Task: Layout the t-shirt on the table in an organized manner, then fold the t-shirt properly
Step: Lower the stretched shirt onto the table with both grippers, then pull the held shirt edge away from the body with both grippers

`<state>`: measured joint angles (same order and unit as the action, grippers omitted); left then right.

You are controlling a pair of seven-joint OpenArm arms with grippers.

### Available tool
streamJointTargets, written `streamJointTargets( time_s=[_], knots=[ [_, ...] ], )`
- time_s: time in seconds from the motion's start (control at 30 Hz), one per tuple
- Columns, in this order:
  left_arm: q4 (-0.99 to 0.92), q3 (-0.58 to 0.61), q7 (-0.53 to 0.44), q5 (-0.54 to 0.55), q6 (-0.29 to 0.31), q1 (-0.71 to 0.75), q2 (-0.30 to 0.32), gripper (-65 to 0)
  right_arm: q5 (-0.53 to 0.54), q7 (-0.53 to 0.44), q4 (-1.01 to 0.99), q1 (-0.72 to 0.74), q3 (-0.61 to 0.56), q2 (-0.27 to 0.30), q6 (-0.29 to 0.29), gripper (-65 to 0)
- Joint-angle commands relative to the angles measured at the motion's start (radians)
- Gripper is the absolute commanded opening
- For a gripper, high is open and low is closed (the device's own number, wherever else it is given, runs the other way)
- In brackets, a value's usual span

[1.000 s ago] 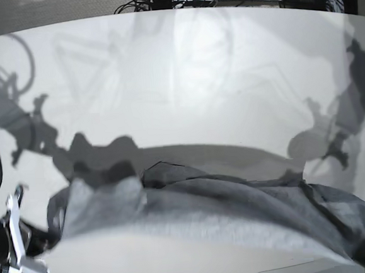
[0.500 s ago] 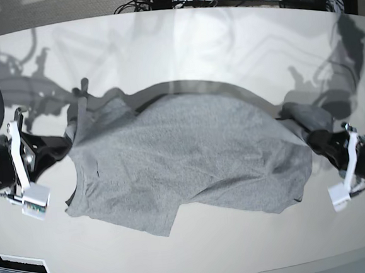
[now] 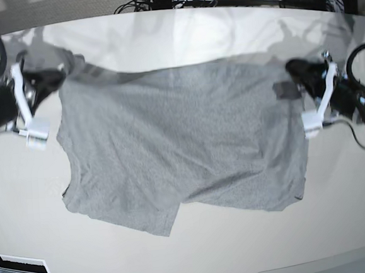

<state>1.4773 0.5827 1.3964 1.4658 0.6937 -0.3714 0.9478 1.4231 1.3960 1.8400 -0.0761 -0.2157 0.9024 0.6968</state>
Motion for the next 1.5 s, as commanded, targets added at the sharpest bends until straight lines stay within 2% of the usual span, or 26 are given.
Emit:
streamJointTargets(
  time_s=[0.0, 0.07, 0.27, 0.3, 0.37, 0.43, 0.47, 0.53, 0.6, 0.7, 0.8, 0.83, 0.93, 0.97, 1.0, 1.07, 1.1, 1.23, 1.27, 1.3, 1.37, 1.47],
  knots=[
    [0.015, -0.014, 0.000, 0.018, 0.004, -0.014, 0.037, -65.0, -0.034, 0.000, 0.008, -0.007, 0.011, 0.024, 0.001, -65.0],
    [0.015, -0.014, 0.000, 0.018, 0.004, 0.002, 0.060, -65.0, -0.107, 0.000, 0.008, -0.034, 0.011, 0.027, 0.001, -65.0],
    [0.013, -0.014, 0.000, 0.018, 0.004, 0.016, 0.077, -65.0, -0.145, -0.013, 0.008, -0.043, 0.012, 0.023, 0.001, -65.0],
    [0.013, -0.014, 0.000, -0.037, 0.004, 0.015, 0.077, -65.0, -0.200, -0.106, 0.008, -0.042, 0.012, 0.023, 0.001, -65.0],
    [0.013, -0.014, -0.105, -0.191, 0.004, 0.014, 0.077, -65.0, -0.370, -0.257, 0.008, -0.040, 0.012, 0.011, 0.001, -65.0],
    [0.013, -0.014, -0.209, -0.368, 0.004, 0.014, 0.074, -65.0, -0.553, -0.319, 0.008, -0.040, 0.012, -0.016, 0.001, -65.0],
    [0.013, -0.014, -0.245, -0.454, 0.004, 0.014, 0.072, -65.0, -0.620, -0.335, 0.008, -0.040, 0.012, -0.029, -0.021, -65.0],
    [0.012, -0.014, -0.304, -0.578, -0.084, 0.014, 0.065, -65.0, -0.670, -0.359, 0.005, -0.042, 0.012, -0.050, -0.063, -65.0],
    [0.006, -0.014, -0.334, -0.621, -0.129, 0.014, 0.053, -65.0, -0.669, -0.376, 0.003, -0.042, 0.012, -0.074, -0.061, -65.0],
    [-0.007, -0.014, -0.335, -0.628, -0.129, 0.014, 0.026, -65.0, -0.683, -0.376, 0.003, -0.043, 0.012, -0.122, -0.030, -65.0],
    [-0.033, -0.014, -0.336, -0.653, -0.130, 0.014, -0.009, -65.0, -0.766, -0.408, 0.003, -0.039, 0.012, -0.161, -0.052, -65.0],
    [-0.042, -0.014, -0.336, -0.673, -0.130, 0.014, -0.021, -65.0, -0.801, -0.430, 0.003, -0.035, 0.012, -0.168, -0.083, -58.9],
    [-0.059, -0.014, -0.362, -0.708, -0.130, 0.014, -0.050, -65.0, -0.890, -0.443, 0.003, 0.006, 0.012, -0.174, -0.204, -30.2],
    [-0.061, -0.014, -0.365, -0.711, -0.132, 0.014, -0.056, -65.0, -0.915, -0.436, 0.003, 0.028, 0.012, -0.173, -0.235, -25.1],
    [-0.061, -0.014, -0.365, -0.711, -0.143, 0.014, -0.063, -65.0, -0.928, -0.413, 0.003, 0.050, 0.013, -0.172, -0.263, -24.2],
    [-0.061, -0.014, -0.369, -0.710, -0.166, 0.014, -0.065, -65.0, -0.893, -0.368, 0.005, 0.090, 0.013, -0.173, -0.285, -24.6],
    [-0.061, -0.014, -0.370, -0.710, -0.173, 0.014, -0.064, -65.0, -0.830, -0.353, 0.006, 0.100, 0.013, -0.173, -0.262, -24.6],
    [-0.061, -0.014, -0.369, -0.718, -0.188, 0.014, -0.064, -65.0, -0.445, -0.285, 0.012, 0.077, 0.013, -0.176, -0.048, -24.7],
    [-0.061, -0.014, -0.369, -0.722, -0.191, 0.014, -0.064, -65.0, -0.371, -0.264, 0.012, 0.061, 0.013, -0.180, -0.005, -24.7],
    [-0.061, -0.014, -0.369, -0.726, -0.191, 0.014, -0.064, -65.0, -0.329, -0.240, 0.012, 0.043, 0.013, -0.193, 0.001, -24.7],
    [-0.061, -0.014, -0.369, -0.729, -0.190, 0.014, -0.064, -65.0, -0.323, -0.220, 0.012, -0.004, 0.013, -0.233, 0.001, -24.7],
    [-0.061, -0.014, -0.369, -0.729, -0.190, 0.014, -0.064, -65.0, -0.401, -0.232, 0.011, -0.084, 0.013, -0.311, 0.001, -24.7]
  ],
)
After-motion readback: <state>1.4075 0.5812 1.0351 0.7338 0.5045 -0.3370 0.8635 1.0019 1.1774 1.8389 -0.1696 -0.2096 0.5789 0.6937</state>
